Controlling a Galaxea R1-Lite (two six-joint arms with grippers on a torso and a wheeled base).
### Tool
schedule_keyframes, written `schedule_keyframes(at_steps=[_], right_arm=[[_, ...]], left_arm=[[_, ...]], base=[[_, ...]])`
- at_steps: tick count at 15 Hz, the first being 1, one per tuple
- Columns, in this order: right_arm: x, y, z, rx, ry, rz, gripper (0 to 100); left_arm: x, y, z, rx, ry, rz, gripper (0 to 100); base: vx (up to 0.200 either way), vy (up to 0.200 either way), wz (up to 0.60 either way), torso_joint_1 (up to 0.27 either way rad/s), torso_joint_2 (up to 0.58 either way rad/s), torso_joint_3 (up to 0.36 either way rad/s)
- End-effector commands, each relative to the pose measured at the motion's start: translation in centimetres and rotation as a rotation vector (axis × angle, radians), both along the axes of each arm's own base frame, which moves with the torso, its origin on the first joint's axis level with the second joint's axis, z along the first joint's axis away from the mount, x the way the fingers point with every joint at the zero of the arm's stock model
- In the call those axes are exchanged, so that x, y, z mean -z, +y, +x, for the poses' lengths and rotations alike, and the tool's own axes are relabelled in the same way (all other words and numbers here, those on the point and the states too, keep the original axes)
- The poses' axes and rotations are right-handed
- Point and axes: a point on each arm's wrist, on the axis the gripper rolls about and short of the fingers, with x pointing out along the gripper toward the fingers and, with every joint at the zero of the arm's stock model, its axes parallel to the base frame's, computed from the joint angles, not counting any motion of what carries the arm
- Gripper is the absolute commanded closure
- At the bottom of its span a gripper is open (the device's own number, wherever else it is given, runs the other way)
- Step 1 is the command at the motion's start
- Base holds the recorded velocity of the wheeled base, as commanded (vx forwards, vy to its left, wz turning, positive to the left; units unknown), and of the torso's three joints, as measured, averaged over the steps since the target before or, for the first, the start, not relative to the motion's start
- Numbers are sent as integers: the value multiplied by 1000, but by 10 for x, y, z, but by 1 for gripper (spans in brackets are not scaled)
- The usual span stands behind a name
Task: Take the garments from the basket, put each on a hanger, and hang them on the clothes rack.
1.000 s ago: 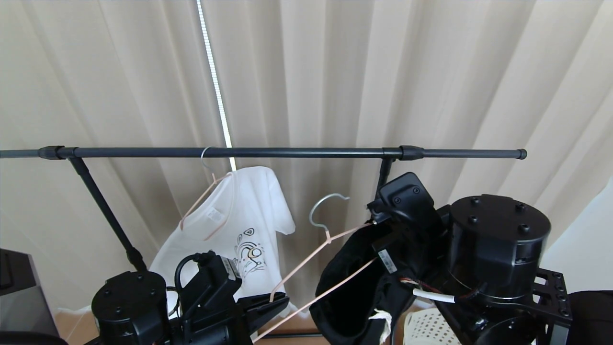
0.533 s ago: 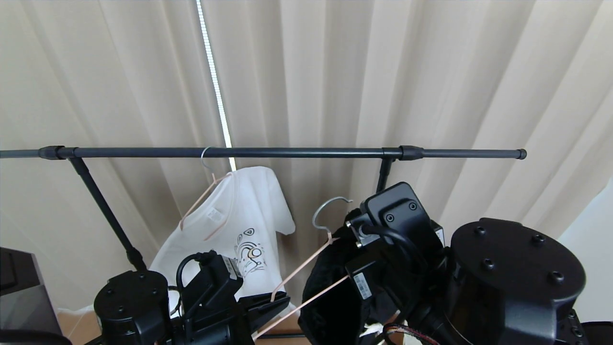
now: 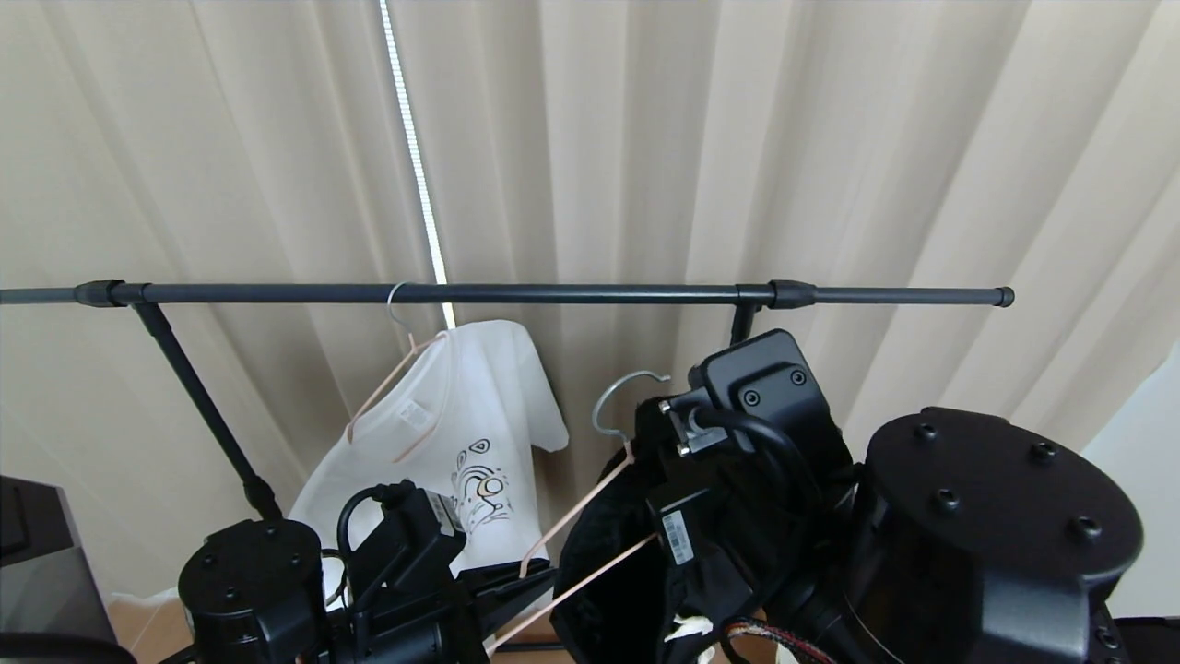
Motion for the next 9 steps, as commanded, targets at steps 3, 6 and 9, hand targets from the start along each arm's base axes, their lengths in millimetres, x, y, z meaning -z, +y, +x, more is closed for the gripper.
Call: schedule_keyframes(at_steps=[3, 6, 9], right_arm=[[-5, -14, 21, 82, -12, 2, 0], [-11, -16, 22, 90, -24, 17, 0], [-13, -14, 23, 90, -27, 27, 0]], left_arm=[[-2, 1, -2, 3, -8, -3, 100], [-3, 1, -2, 5, -13, -2, 100], [-6, 1, -3, 5, -23, -11, 100]], base=[[0, 0, 0, 0, 0, 0], [0, 0, 0, 0, 0, 0], [0, 0, 0, 0, 0, 0]])
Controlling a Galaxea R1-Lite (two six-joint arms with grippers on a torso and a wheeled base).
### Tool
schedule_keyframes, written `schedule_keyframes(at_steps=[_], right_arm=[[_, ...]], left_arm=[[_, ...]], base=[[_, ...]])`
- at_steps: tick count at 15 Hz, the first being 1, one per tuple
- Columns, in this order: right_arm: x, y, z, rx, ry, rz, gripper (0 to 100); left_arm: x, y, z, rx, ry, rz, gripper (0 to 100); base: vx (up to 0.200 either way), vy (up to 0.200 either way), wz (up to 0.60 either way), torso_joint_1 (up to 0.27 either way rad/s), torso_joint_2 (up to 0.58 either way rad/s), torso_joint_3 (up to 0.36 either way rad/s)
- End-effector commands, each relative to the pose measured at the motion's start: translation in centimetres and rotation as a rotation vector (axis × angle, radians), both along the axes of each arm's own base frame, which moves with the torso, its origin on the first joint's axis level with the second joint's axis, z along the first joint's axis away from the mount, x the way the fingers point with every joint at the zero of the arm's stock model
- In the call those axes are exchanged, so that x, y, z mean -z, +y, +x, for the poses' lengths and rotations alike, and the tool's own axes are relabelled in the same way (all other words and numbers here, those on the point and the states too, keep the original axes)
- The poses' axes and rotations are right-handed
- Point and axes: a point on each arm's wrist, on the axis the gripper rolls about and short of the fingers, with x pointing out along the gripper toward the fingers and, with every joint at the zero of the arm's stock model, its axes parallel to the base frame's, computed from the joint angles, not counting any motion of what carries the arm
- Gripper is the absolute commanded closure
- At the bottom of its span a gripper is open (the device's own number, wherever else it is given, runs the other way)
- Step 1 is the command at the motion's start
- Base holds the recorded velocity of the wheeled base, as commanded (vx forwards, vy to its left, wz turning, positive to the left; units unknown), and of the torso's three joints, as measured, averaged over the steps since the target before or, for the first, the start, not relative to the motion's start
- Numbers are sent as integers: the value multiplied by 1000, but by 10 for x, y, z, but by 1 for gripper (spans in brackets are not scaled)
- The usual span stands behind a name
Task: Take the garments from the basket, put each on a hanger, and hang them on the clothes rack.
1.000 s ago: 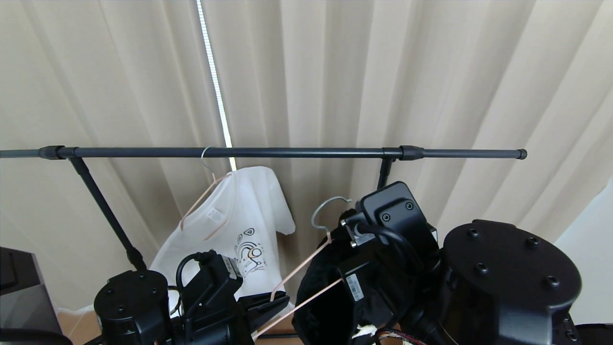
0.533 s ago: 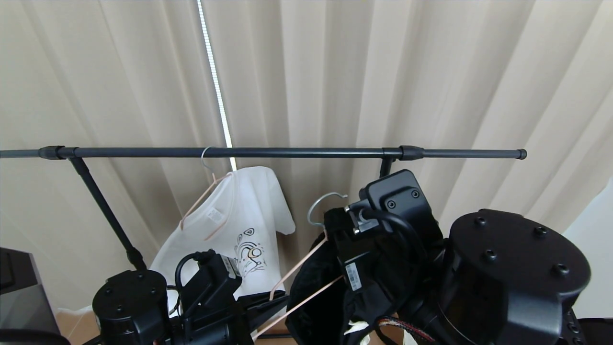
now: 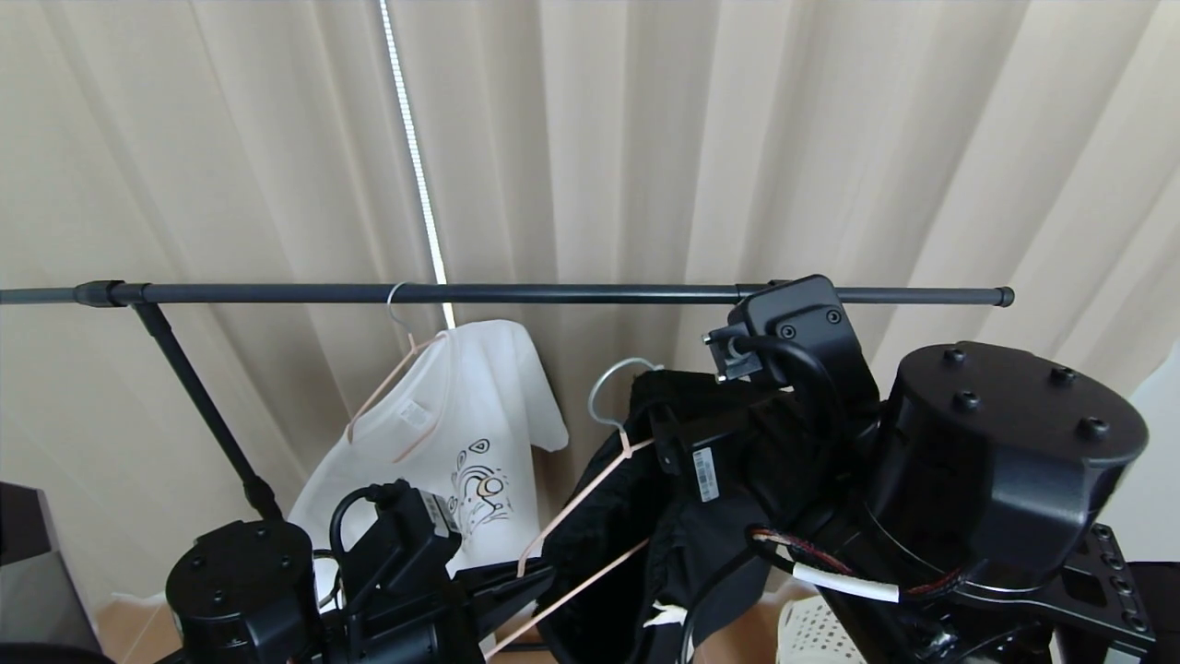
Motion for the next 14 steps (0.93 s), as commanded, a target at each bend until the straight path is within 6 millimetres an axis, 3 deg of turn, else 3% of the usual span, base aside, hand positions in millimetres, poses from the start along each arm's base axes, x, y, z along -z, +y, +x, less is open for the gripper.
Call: schedule_keyframes(at_steps=[1, 4, 14], right_arm=[[1, 1, 1, 1, 1, -3, 0], [10, 8, -1, -16, 15, -22, 0], [4, 5, -3, -8, -3, 5, 0]], left_arm=[[-4, 0, -1, 1, -15, -10, 100], [-7, 1, -1, 1, -30, -20, 100], [-12, 1, 3, -11, -52, -36, 100]], base=[[0, 0, 0, 0, 0, 0], [0, 0, 0, 0, 0, 0], [0, 0, 0, 0, 0, 0]])
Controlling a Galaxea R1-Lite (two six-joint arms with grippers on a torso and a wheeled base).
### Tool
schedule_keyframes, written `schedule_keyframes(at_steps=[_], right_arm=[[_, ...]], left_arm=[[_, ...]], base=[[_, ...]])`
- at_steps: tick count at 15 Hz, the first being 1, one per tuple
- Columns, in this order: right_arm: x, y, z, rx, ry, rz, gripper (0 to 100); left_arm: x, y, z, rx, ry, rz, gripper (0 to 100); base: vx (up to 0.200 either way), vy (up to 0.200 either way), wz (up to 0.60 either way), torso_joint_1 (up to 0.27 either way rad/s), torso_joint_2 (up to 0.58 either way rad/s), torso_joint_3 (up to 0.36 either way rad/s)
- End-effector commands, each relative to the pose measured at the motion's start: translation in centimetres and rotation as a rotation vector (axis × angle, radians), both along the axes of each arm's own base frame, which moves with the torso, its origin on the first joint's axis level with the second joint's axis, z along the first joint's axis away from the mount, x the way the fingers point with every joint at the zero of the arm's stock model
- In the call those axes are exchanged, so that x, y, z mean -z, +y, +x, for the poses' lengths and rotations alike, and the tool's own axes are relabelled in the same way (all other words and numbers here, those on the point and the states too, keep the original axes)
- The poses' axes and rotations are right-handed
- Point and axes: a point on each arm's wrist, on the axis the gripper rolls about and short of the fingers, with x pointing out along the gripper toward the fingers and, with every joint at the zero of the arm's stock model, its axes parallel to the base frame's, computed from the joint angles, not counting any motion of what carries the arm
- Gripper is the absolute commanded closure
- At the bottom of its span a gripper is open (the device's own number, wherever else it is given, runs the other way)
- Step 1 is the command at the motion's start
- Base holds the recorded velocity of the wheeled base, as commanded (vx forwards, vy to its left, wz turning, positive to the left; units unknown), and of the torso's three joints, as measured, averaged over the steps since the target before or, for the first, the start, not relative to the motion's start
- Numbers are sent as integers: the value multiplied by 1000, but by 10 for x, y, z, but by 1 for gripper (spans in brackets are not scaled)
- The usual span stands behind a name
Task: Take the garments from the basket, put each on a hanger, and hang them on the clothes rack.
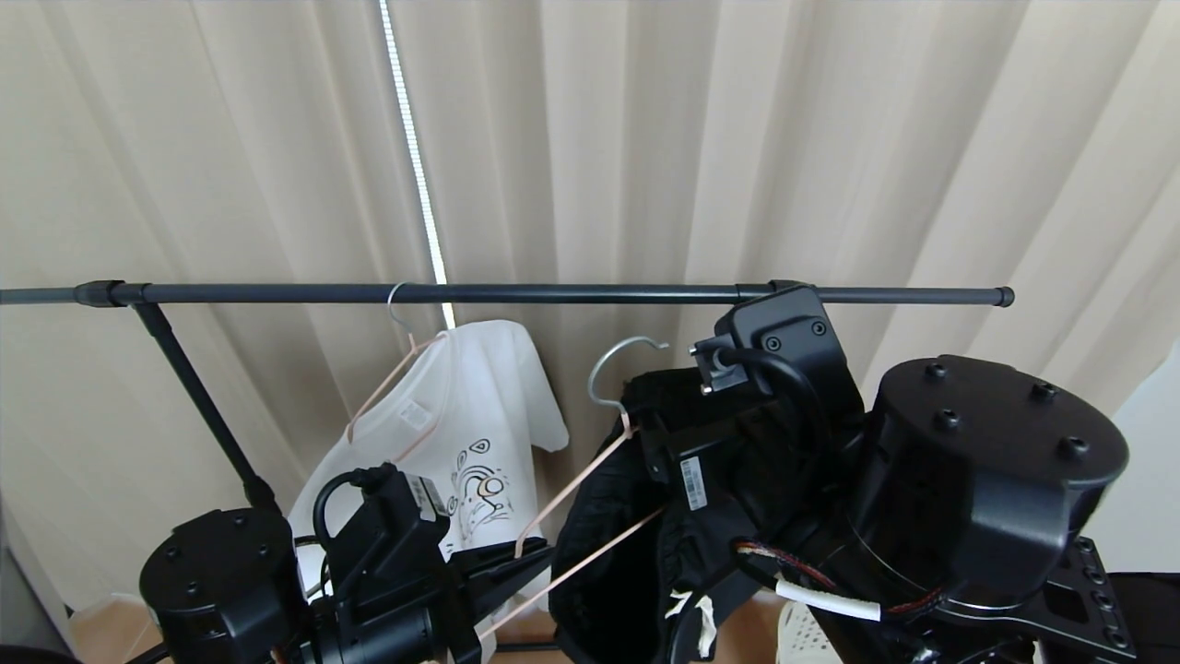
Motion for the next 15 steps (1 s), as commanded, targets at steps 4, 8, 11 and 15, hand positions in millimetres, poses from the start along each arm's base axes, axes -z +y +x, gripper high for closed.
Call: schedule_keyframes(at_steps=[4, 8, 11, 15], right_arm=[[0, 1, -3, -10, -1, -2, 0], [-5, 0, -5, -13, -11, 15, 0], [-9, -3, -6, -11, -17, 23, 0], [-8, -3, -7, -11, -14, 17, 0]], left_arm=[[-2, 3, 5, -22, -10, -9, 100], [-2, 2, 5, -22, -9, -8, 100], [-2, 4, 7, -30, -12, -10, 100], [-3, 5, 8, -37, -17, -14, 100]], base=[[0, 0, 0, 0, 0, 0], [0, 0, 0, 0, 0, 0], [0, 0, 0, 0, 0, 0], [0, 0, 0, 0, 0, 0]])
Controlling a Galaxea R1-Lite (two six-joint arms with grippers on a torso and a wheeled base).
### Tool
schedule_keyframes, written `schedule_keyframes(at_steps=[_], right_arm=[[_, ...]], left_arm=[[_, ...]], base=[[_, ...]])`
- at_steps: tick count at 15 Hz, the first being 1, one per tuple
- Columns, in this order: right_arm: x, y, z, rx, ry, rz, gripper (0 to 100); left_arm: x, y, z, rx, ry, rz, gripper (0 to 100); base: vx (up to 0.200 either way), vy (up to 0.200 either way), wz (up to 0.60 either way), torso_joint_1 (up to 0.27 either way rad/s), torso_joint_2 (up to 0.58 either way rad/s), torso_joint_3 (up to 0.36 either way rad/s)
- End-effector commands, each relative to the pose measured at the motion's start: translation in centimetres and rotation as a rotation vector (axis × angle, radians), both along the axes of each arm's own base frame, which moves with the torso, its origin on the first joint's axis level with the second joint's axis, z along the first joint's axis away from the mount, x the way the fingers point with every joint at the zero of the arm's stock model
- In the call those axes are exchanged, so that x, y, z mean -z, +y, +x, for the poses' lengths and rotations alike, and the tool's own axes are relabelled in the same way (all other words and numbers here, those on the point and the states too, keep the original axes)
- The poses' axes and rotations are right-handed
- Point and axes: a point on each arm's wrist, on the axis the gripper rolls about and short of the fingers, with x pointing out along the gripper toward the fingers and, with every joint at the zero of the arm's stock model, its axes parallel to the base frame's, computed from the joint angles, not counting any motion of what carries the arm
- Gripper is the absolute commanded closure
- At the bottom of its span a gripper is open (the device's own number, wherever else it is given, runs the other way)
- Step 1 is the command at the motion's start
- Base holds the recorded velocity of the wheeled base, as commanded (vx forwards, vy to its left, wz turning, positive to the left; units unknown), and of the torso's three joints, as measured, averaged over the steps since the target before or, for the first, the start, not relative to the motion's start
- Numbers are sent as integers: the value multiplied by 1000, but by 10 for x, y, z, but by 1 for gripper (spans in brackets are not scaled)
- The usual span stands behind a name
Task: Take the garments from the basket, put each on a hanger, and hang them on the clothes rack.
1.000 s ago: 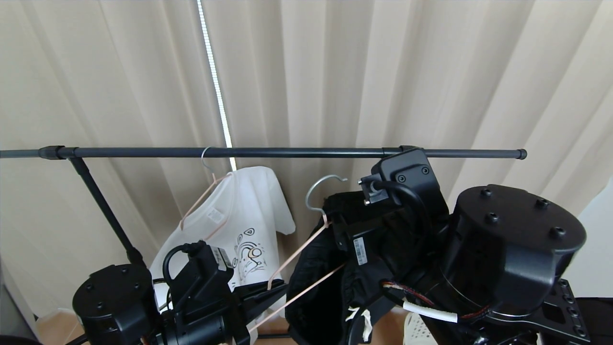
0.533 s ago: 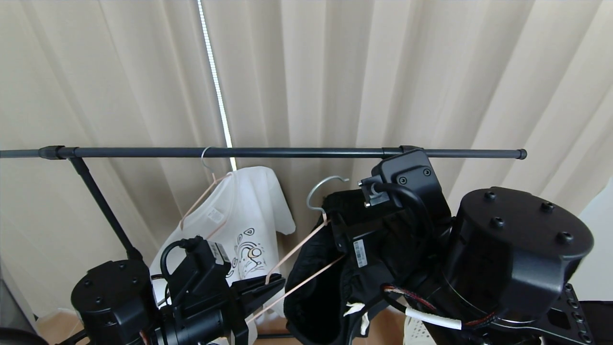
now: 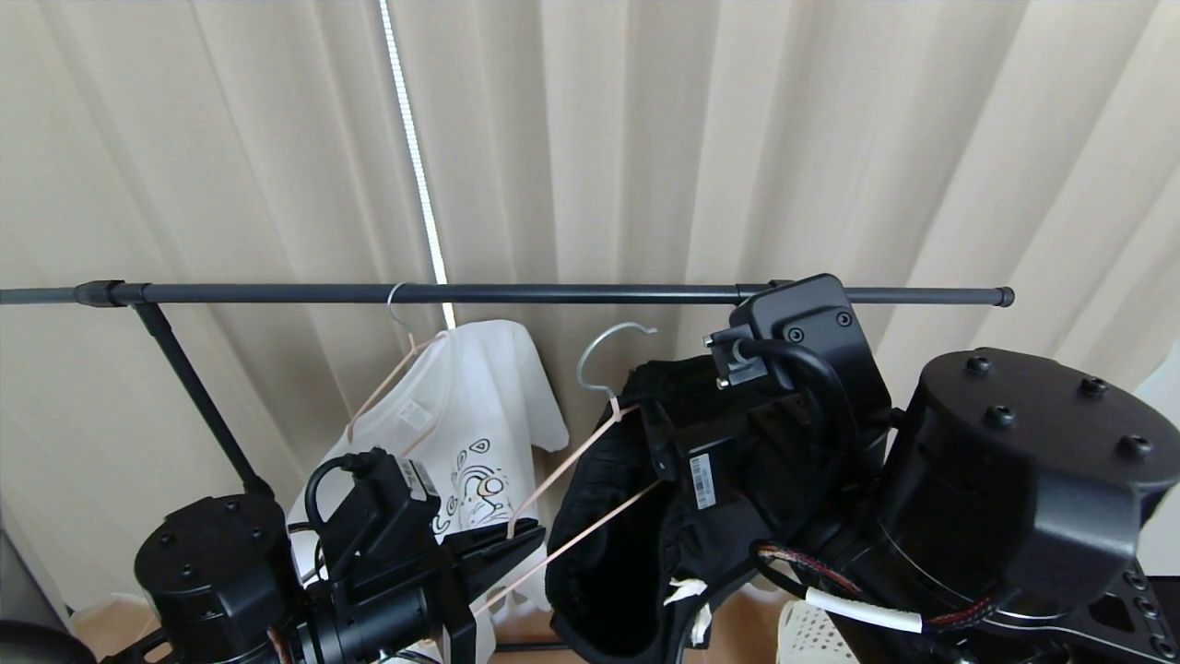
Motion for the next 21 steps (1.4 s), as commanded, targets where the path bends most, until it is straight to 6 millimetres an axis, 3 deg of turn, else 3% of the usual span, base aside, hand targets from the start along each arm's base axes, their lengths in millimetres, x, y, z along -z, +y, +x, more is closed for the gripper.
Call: schedule_keyframes(at_steps=[1, 16, 19, 21], right_arm=[[-1, -1, -1, -1, -1, 2, 0], [-1, -4, -13, -38, 0, -14, 0], [0, -11, -17, -78, 3, -34, 0], [-3, -28, -22, -191, -2, -64, 0]], left_arm=[[0, 0, 1, -2, -3, -2, 100], [-4, 2, 3, -15, -17, -11, 100], [-3, 3, 2, -15, -13, -10, 100], [-2, 3, 2, -17, -3, -9, 100]], base=[[0, 0, 0, 0, 0, 0], [0, 0, 0, 0, 0, 0], [0, 0, 0, 0, 0, 0], [0, 0, 0, 0, 0, 0]])
